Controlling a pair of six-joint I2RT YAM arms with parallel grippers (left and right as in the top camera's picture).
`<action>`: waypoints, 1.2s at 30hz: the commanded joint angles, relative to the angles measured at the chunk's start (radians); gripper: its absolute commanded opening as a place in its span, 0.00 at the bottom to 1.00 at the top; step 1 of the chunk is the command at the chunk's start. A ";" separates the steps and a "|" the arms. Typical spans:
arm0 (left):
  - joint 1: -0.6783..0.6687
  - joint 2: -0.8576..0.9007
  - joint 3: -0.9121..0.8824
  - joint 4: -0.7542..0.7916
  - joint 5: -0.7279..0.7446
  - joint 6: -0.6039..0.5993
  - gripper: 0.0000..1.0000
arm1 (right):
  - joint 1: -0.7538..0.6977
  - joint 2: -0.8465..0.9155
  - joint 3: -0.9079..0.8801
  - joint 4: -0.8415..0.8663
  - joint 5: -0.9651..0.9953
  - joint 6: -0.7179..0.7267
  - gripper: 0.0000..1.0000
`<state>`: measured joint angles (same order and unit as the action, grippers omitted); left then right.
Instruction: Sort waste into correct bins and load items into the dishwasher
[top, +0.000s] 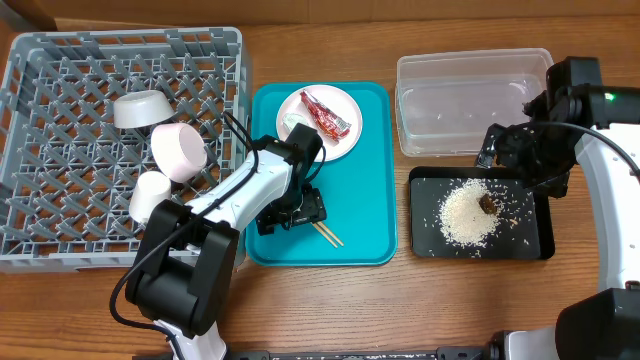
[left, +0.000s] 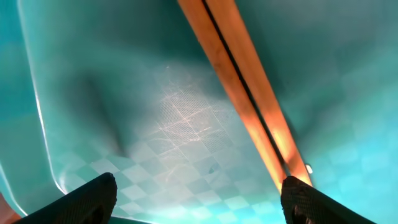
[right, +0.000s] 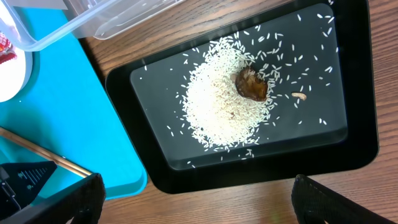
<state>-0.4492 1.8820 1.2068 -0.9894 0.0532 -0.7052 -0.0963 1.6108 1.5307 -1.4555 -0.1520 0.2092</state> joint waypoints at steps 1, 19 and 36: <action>0.006 0.013 0.023 0.002 -0.013 0.029 0.86 | 0.002 -0.031 0.029 0.005 0.005 -0.004 0.98; 0.001 0.014 -0.054 0.057 -0.052 0.017 0.89 | 0.002 -0.031 0.029 0.005 0.005 -0.004 0.98; 0.005 -0.014 0.006 0.043 -0.058 0.023 0.85 | 0.002 -0.031 0.029 0.002 0.005 -0.004 0.98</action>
<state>-0.4492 1.8824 1.1721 -0.9466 0.0174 -0.6983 -0.0963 1.6112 1.5307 -1.4563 -0.1520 0.2089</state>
